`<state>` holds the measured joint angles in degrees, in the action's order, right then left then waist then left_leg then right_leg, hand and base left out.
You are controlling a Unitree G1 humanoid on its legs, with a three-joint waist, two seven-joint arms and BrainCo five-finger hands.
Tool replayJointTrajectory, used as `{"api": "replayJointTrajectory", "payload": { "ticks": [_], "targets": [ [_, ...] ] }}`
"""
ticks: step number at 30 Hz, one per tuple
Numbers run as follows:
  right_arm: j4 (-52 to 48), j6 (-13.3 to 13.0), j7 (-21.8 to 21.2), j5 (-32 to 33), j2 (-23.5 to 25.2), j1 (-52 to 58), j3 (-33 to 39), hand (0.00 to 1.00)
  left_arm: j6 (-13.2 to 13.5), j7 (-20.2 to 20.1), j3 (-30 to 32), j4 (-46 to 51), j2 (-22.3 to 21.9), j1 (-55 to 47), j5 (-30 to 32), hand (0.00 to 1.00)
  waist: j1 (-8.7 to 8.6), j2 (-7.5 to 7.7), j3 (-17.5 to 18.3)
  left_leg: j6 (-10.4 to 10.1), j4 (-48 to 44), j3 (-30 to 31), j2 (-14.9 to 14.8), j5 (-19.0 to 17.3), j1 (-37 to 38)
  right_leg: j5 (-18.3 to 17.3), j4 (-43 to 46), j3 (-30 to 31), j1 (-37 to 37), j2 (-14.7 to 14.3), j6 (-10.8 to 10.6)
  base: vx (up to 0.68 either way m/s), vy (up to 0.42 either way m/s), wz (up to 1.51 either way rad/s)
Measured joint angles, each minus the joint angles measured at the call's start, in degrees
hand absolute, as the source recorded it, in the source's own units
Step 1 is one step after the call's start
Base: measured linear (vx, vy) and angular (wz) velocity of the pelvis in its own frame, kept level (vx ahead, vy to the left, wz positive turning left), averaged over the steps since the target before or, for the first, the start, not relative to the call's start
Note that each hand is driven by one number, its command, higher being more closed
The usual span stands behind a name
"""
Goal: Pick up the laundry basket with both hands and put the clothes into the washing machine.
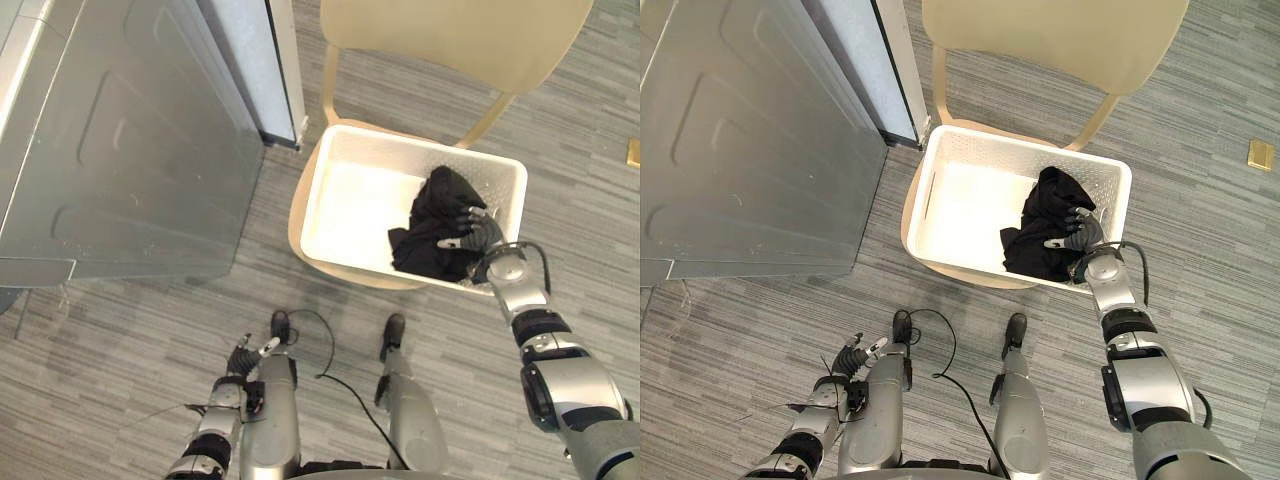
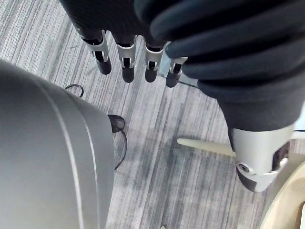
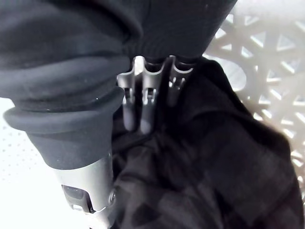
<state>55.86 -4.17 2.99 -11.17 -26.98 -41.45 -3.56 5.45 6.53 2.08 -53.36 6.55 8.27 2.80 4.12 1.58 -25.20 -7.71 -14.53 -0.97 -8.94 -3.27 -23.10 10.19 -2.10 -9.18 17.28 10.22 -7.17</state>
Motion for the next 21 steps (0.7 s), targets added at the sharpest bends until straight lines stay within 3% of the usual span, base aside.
{"api": "replayJointTrajectory", "payload": {
  "ticks": [5,9,14,16,21],
  "targets": [
    [-0.19,-0.44,-0.83,-3.40,-2.57,-2.78,-4.87,0.00,0.00,0.08,-0.90,0.99,0.29,0.99,0.00,0.00,-0.10,-0.62,-1.62,0.03,-0.65,0.40,-0.01,0.03,-1.74,0.16,0.10,-0.23,1.20,-0.09,0.13,0.00,0.000,0.01],
    [3.55,-0.63,-0.63,-6.47,-4.49,-7.02,-8.03,0.00,0.14,0.20,-3.09,2.39,0.30,2.32,-0.18,0.00,0.03,-2.16,-3.06,0.07,-2.40,2.48,0.02,0.01,-5.50,0.15,0.86,-1.94,3.27,-0.25,0.13,-0.03,0.007,0.15],
    [8.79,-0.41,0.01,-11.64,-6.17,-10.19,-8.57,0.00,0.25,0.27,-5.09,3.64,-0.70,3.96,-1.16,0.00,1.90,-3.83,-4.02,0.12,-3.82,6.07,0.65,0.17,-9.33,-0.23,1.64,-5.21,4.50,-0.24,-0.04,-0.03,0.020,0.27],
    [9.70,-0.01,0.59,-12.73,-6.50,-10.61,-8.59,0.00,0.26,0.27,-5.76,4.21,-0.93,4.27,-1.15,0.00,3.02,-3.89,-4.04,0.24,-3.54,6.60,1.01,0.54,-10.03,-0.69,2.52,-5.70,5.30,0.14,-0.25,-0.03,0.030,0.24],
    [9.54,0.94,2.01,-14.20,-4.61,-10.53,-9.41,0.00,0.37,1.23,-4.88,4.67,-1.81,4.32,-1.56,0.00,3.69,-4.04,-4.09,0.24,-0.99,8.06,1.95,2.59,-10.75,-2.24,4.72,-7.99,6.62,1.35,-0.65,0.00,0.028,0.24]
  ]
}}
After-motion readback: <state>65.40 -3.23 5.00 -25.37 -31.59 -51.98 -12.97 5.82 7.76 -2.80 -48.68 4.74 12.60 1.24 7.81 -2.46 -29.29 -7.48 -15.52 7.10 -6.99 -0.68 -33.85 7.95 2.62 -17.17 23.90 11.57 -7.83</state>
